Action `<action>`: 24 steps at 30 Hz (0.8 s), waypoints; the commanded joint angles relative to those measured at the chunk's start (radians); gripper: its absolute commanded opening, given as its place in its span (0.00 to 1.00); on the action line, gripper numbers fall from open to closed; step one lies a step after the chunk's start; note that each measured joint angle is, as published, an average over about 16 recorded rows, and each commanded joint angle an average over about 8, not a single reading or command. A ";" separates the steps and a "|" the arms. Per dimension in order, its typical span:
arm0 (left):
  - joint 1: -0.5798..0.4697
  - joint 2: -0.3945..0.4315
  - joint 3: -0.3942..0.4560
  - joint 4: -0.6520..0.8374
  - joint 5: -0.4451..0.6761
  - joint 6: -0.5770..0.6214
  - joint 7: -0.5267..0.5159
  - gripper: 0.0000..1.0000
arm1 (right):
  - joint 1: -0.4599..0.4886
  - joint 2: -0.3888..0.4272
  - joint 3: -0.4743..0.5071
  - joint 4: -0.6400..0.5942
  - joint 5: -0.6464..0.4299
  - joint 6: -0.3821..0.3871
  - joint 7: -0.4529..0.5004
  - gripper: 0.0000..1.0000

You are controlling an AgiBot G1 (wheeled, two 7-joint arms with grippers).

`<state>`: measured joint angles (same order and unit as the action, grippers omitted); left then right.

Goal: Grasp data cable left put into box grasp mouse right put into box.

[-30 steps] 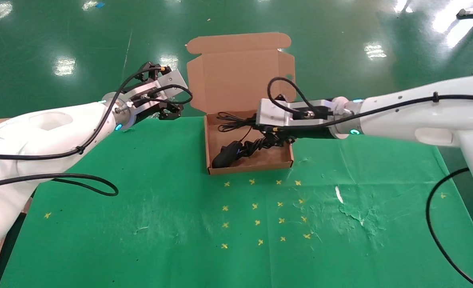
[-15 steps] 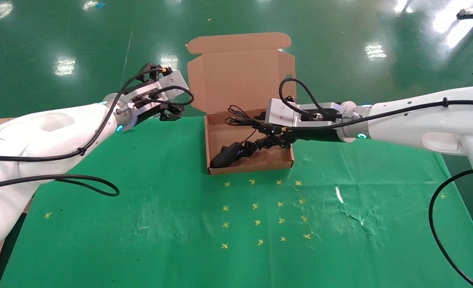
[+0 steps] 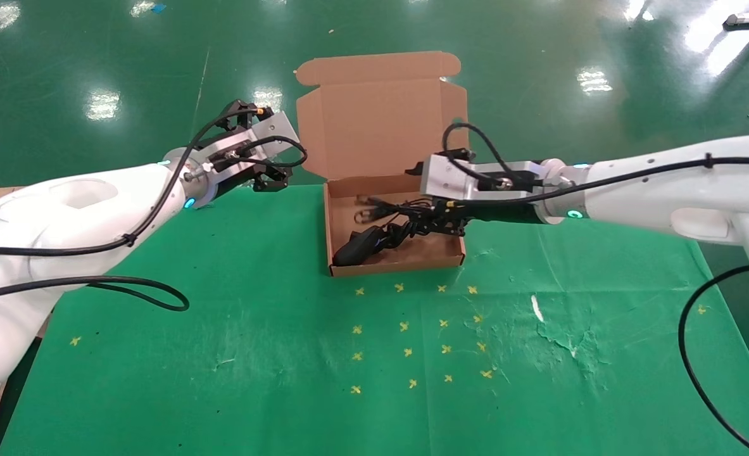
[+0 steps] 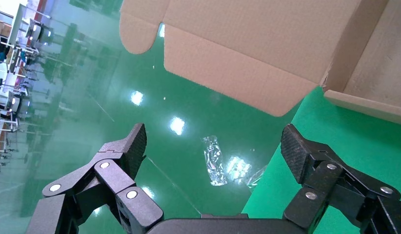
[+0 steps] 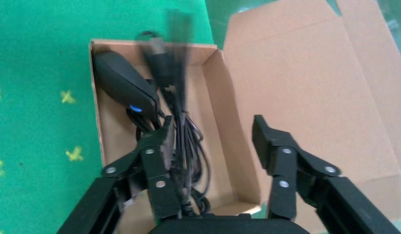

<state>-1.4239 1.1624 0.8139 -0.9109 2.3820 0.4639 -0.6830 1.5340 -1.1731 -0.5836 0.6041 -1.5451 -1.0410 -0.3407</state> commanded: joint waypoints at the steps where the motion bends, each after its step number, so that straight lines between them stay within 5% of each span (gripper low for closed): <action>1: 0.000 0.000 0.000 0.000 0.000 0.000 0.000 1.00 | -0.007 0.009 0.005 0.011 0.012 -0.007 0.009 1.00; 24: 0.000 0.000 0.000 0.000 0.000 0.000 0.000 1.00 | -0.193 0.236 0.128 0.286 0.342 -0.191 0.222 1.00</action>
<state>-1.4239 1.1623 0.8139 -0.9109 2.3819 0.4639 -0.6830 1.3410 -0.9371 -0.4560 0.8900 -1.2032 -1.2319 -0.1185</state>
